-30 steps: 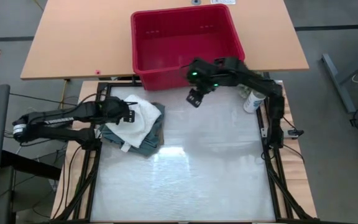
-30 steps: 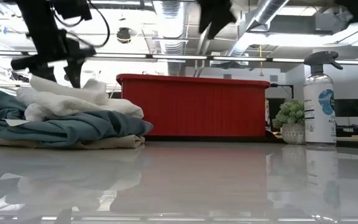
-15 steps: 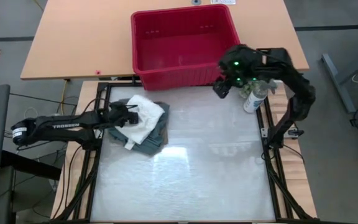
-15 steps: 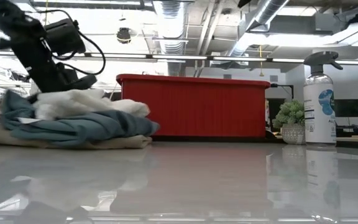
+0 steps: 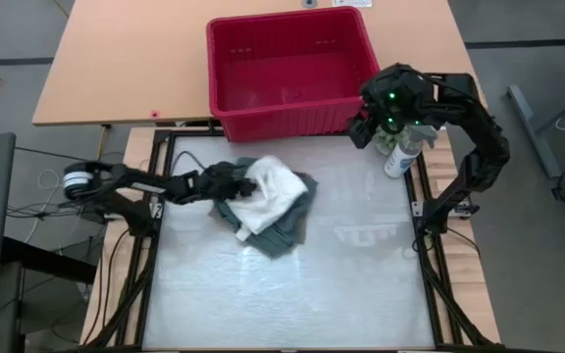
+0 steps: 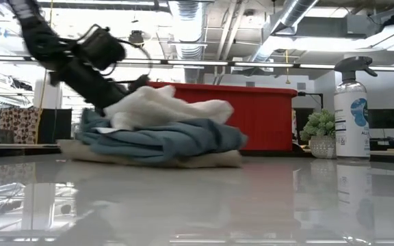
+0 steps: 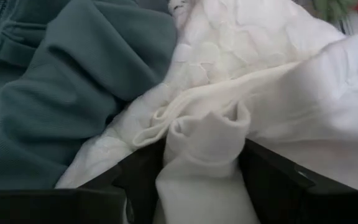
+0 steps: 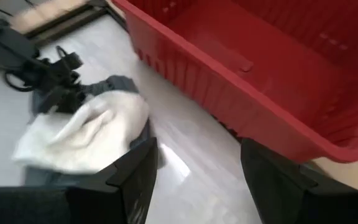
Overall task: Fold Laundry from Bin
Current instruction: Put the stacked folded clothes in the red bin
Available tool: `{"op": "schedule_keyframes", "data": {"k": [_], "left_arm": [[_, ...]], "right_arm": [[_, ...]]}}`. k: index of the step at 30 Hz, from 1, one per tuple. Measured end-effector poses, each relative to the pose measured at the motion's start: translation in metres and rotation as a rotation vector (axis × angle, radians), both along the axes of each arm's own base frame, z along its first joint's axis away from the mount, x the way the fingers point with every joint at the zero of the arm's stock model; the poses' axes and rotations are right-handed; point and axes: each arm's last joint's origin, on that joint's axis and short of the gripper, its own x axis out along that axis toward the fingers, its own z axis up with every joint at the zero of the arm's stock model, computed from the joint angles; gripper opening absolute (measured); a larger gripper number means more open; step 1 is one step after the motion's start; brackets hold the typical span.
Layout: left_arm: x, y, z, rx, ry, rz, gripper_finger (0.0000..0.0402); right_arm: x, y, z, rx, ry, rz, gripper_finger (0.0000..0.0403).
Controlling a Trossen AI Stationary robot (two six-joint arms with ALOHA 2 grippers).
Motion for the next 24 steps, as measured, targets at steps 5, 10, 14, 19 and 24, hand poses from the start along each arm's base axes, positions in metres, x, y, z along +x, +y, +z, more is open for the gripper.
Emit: {"op": "schedule_keyframes", "data": {"k": [5,10,14,19,24], "left_arm": [[0.043,0.012,0.032,0.05,-0.065,-0.166,0.0203],[0.07,0.023,0.082,0.133,-0.055,-0.314,0.0203],[0.079,0.027,0.112,0.199,0.042,-0.376,0.0204],[0.081,0.031,0.146,0.205,0.078,-0.389,0.0204],[0.057,0.033,0.198,0.269,-0.002,-0.43,0.0204]], "right_arm": [[0.003,-0.002,-0.006,-0.035,0.04,-0.047,0.0255],[-0.005,0.001,-0.009,0.035,-0.01,-0.113,0.0255],[-0.011,0.006,-0.027,0.13,-0.018,-0.212,0.0255],[-0.012,0.033,-0.07,0.246,-0.07,-0.279,0.0255],[0.001,0.058,-0.125,0.367,-0.297,-0.281,0.0255]]}}
